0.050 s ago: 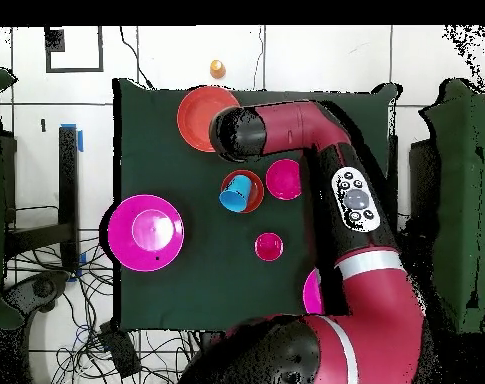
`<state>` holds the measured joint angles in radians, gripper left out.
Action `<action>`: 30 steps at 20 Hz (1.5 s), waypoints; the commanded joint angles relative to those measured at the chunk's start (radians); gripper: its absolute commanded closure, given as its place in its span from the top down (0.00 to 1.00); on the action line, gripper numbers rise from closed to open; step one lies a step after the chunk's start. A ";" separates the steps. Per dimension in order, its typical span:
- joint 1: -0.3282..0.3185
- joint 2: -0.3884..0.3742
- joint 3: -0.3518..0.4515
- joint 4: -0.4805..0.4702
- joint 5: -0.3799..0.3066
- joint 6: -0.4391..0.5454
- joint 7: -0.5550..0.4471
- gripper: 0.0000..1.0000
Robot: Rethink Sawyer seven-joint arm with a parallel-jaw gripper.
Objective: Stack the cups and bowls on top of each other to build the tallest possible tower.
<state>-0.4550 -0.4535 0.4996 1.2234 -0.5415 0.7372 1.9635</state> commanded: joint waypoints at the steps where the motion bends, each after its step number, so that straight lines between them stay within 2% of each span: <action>1: 0.033 0.058 0.038 -0.061 -0.027 -0.039 -0.104 1.00; 10: 0.066 0.182 -0.005 -0.195 -0.084 -0.047 -0.117 1.00; 17: 0.074 0.201 -0.013 -0.228 -0.085 -0.027 -0.133 1.00; 18: 0.078 0.200 -0.021 -0.230 -0.084 -0.018 -0.128 0.00; 25: 0.097 0.175 -0.054 -0.213 -0.085 -0.010 -0.088 0.00; 30: 0.098 0.173 -0.053 -0.229 -0.079 0.050 -0.138 0.00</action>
<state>-0.3782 -0.2711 0.4772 1.0390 -0.5651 0.7186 1.9635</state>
